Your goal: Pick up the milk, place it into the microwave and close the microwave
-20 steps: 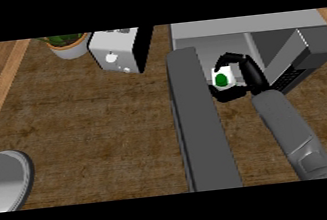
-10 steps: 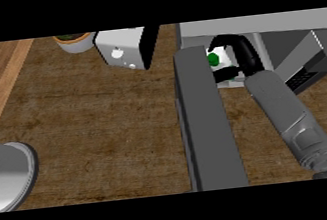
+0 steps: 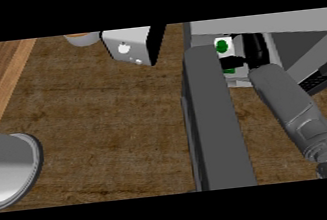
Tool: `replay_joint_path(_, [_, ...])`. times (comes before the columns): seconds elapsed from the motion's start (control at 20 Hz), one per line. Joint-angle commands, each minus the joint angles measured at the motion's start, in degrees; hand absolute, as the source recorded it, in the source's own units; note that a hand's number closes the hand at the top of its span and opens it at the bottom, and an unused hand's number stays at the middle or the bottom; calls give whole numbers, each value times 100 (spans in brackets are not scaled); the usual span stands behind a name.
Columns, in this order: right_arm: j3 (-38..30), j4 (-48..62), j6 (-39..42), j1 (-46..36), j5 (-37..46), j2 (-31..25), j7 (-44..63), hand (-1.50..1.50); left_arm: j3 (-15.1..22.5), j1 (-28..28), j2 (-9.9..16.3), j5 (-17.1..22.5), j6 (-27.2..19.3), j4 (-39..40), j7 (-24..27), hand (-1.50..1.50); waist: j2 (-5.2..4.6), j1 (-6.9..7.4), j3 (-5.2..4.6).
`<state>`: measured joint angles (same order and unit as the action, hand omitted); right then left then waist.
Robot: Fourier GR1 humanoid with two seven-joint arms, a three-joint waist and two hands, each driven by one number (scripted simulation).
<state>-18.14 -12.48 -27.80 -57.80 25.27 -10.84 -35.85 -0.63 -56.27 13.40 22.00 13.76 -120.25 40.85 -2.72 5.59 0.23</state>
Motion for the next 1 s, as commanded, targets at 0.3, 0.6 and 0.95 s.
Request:
replay_joint_path(0.3, [165, 442, -520, -118, 337, -113, -79, -150, -147, 498, 136, -120, -19, 279, -107, -150, -58, 181, 0])
replay_joint_path(0.6, [27, 499, 6, -302, 187, -110, -200, -150, -21, 688, 235, -294, 67, 308, -199, -150, -37, 164, 5])
replay_joint_path(0.95, [-251, 514, 751, -102, -128, -37, -734, -150, 460, 680, 94, -500, 29, 49, -444, -150, 15, 65, 11])
